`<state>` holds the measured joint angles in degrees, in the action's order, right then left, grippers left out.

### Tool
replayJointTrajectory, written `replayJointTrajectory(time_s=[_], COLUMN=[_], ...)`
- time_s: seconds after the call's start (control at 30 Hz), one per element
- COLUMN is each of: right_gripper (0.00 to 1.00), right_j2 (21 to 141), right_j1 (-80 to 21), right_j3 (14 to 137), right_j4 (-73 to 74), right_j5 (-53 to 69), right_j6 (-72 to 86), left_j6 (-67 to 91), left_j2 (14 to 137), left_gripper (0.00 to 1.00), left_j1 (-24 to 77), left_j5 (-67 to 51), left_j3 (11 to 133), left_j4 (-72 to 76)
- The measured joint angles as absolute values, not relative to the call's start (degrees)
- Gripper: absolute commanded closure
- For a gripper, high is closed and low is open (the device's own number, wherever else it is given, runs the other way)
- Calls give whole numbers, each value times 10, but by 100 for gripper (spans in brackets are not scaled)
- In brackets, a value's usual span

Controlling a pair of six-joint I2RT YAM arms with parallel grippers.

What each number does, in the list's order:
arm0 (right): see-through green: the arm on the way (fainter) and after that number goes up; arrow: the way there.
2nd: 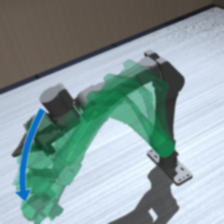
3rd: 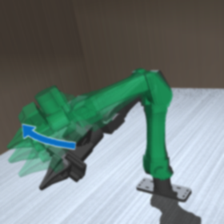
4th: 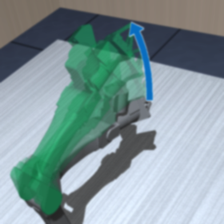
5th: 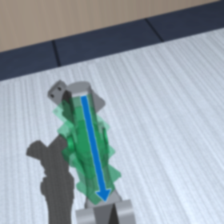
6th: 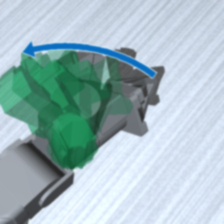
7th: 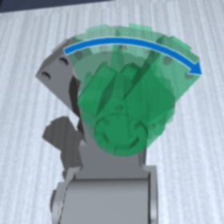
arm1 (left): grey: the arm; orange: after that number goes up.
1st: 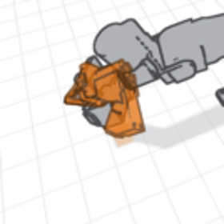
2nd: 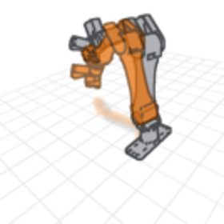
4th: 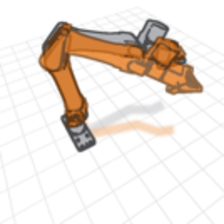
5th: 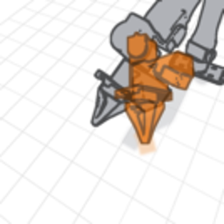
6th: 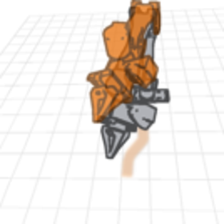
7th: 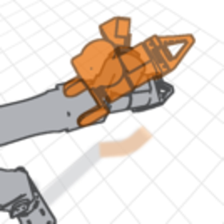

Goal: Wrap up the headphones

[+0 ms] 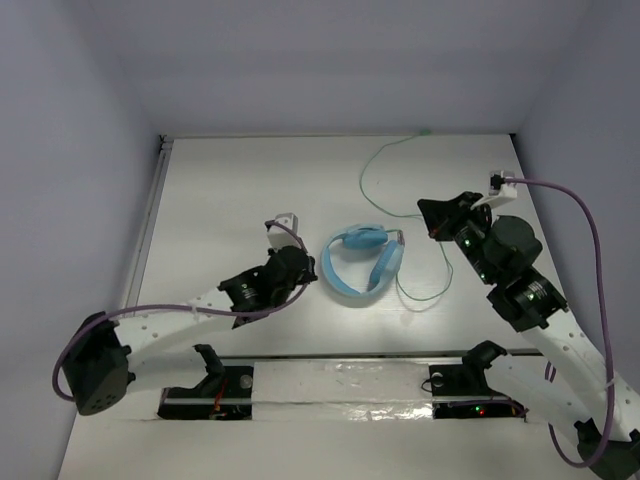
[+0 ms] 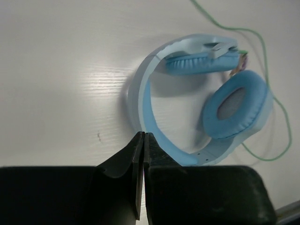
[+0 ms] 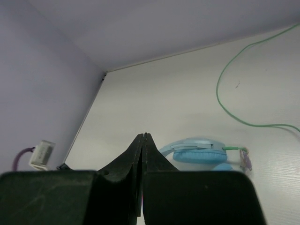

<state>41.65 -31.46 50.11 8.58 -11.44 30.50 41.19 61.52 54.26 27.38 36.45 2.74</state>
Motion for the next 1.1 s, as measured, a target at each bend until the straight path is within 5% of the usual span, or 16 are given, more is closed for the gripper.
replayJointTrajectory(time_s=[0.07, 0.13, 0.2, 0.3, 0.5, 0.7, 0.83, 0.87, 1.0, 1.1], right_gripper=[97, 77, 46, 30, 29, 30, 30, 30, 31, 31], right_j2=[410, 409, 411, 418, 416, 412, 408, 407, 410, 416], right_j1=[-315, -315, -315, -315, -315, -315, -315, -315, -315, -315], right_j3=[498, 497, 497, 495, 478, 478, 478, 478, 478, 477], right_j4=[86, 85, 86, 85, 85, 85, 85, 84, 84, 84], right_j5=[-112, -105, -95, -83, -59, -45, -40, -40, -37, -36], right_j6=[305, 306, 309, 308, 309, 309, 311, 311, 314, 317], left_j6=[424, 436, 447, 472, 519, 529, 526, 526, 523, 507], left_j2=[652, 684, 716, 773, 865, 943, 961, 964, 966, 964], left_gripper=[92, 73, 62, 45, 40, 47, 83, 85, 79, 65], left_j1=[561, 572, 582, 598, 620, 620, 618, 616, 593, 568], left_j5=[293, 305, 313, 326, 333, 349, 355, 358, 363, 360], left_j3=[373, 378, 389, 427, 486, 528, 529, 530, 530, 517], left_j4=[13, 1, -11, -35, -48, -69, -72, -73, -55, -40])
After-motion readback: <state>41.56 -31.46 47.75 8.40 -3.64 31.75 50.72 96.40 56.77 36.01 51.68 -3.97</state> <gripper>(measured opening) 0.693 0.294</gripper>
